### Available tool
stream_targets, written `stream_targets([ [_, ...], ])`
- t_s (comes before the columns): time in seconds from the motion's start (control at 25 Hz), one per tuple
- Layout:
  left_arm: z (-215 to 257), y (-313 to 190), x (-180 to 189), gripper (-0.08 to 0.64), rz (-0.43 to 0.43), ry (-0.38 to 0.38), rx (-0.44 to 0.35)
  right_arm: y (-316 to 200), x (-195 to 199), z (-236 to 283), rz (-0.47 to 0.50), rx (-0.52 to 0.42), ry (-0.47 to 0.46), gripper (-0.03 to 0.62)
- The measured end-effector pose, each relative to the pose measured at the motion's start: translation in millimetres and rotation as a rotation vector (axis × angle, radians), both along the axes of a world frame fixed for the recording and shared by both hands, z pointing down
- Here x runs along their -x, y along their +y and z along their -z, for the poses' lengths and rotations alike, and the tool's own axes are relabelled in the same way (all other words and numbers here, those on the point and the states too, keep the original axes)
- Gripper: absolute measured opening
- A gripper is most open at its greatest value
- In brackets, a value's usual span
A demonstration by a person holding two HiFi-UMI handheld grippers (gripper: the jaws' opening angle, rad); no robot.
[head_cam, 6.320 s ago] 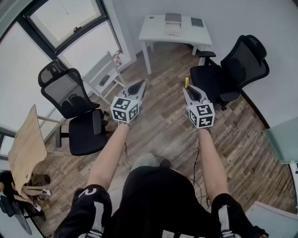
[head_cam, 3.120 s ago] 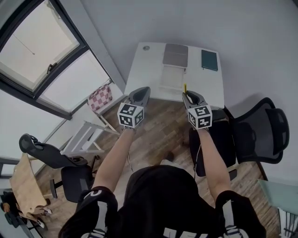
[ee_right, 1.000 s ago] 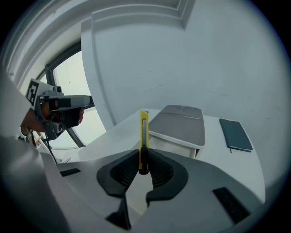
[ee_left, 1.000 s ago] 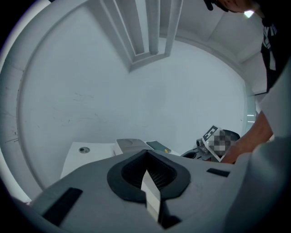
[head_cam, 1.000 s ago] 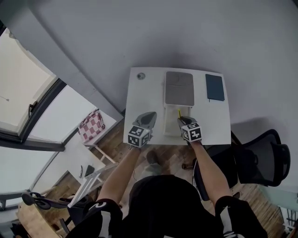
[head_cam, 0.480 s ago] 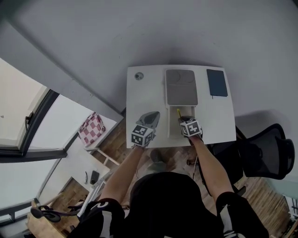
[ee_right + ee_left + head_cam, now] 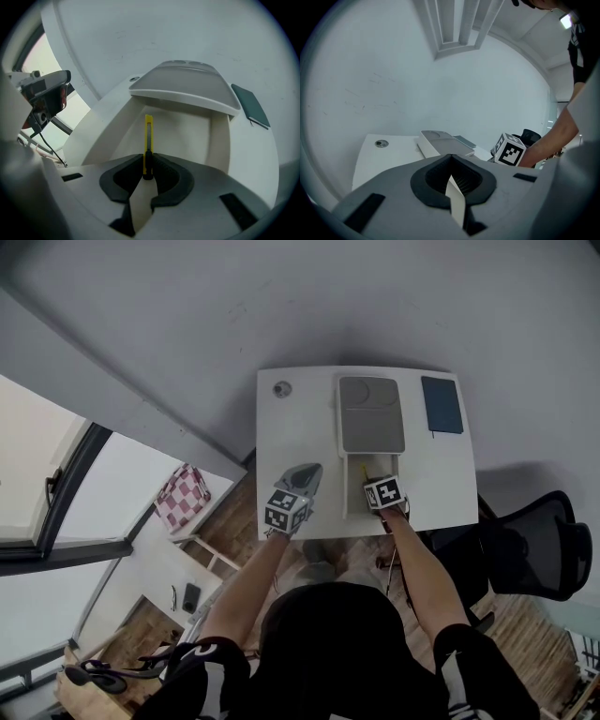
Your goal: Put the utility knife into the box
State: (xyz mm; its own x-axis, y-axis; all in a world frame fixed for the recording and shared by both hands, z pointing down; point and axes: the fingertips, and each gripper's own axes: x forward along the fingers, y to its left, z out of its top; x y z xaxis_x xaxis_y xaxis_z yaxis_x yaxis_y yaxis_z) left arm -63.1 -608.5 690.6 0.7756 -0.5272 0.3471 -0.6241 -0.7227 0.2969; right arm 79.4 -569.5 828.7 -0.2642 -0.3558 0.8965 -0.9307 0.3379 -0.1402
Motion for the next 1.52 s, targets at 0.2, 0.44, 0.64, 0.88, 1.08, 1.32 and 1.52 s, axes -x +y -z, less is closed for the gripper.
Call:
stream_targets([
  [0.2,0,-3,2,0.025,0.007,0.002,0.002,-3,-1,-3,-0.019,0.004,-0.009,0.077],
  [0.44,1,-1,5,0.025,0.020,-0.005,0.004,-2,0,-1,-0.054,-0.010,-0.057,0.135],
  [0.64,8,5,6,0.025,0.040,-0.012,-0.014,-8,-3,18,-0.072,-0.087,-0.077,0.163],
  [0.88,28,19,0,0.025,0.076,-0.013,-0.041,-10,-6,62,-0.053,-0.228,-0.163,0.163],
  [1.08,54,36,-7,0.025,0.122,-0.001,-0.067,-2,-16,105,-0.035,-0.347,-0.215,0.147],
  [1.32,82,63,-23,0.025,0.163,0.005,-0.111,16,-44,157,-0.029,-0.479,-0.231,0.127],
  [1.52,101,89,-38,0.025,0.186,0.003,-0.149,38,-63,191,-0.010,-0.564,-0.232,0.106],
])
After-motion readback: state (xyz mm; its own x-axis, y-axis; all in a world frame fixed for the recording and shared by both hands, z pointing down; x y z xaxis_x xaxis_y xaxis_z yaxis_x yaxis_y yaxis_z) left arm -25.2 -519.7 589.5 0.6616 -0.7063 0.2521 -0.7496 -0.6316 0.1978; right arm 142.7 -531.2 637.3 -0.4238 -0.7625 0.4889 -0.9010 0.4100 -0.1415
